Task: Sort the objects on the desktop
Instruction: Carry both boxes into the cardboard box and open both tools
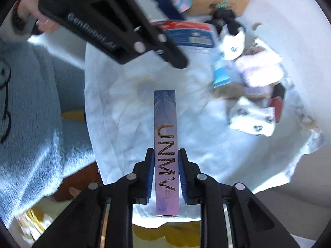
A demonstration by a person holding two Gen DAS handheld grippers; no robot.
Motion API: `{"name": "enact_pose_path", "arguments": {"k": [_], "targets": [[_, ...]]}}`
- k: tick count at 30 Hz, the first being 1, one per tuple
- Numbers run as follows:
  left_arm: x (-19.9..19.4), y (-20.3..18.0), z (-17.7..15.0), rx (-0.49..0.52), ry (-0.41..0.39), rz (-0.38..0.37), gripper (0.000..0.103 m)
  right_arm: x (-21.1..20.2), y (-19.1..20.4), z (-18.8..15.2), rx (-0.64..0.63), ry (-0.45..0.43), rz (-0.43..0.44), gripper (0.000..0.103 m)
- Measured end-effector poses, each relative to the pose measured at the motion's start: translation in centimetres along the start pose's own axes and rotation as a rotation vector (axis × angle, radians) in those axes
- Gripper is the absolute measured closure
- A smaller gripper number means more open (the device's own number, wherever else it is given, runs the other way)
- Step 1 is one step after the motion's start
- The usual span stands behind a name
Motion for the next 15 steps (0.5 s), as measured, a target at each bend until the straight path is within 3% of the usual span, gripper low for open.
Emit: {"name": "enact_pose_path", "arguments": {"k": [10, 15], "targets": [[-3.8, 4.7, 4.1, -0.035, -0.084, 0.031, 0.052, -3.7, 0.0, 3.8, 0.219, -0.085, -0.078, 0.082], [-6.8, 8.7, 5.1, -0.067, -0.117, 0.051, 0.052, -7.2, -2.2, 7.1, 0.258, -0.096, -0.123, 0.082]]}}
Point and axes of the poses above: each gripper's, at about its wrist camera, not at the fingertips, and x roughly the way its jaws point, y to its left, z to its top, the point moved 6 cm from there along x, roughly the way its jaws point, and after that the axes turned 1 degree about -y, right-handed, at the moved point
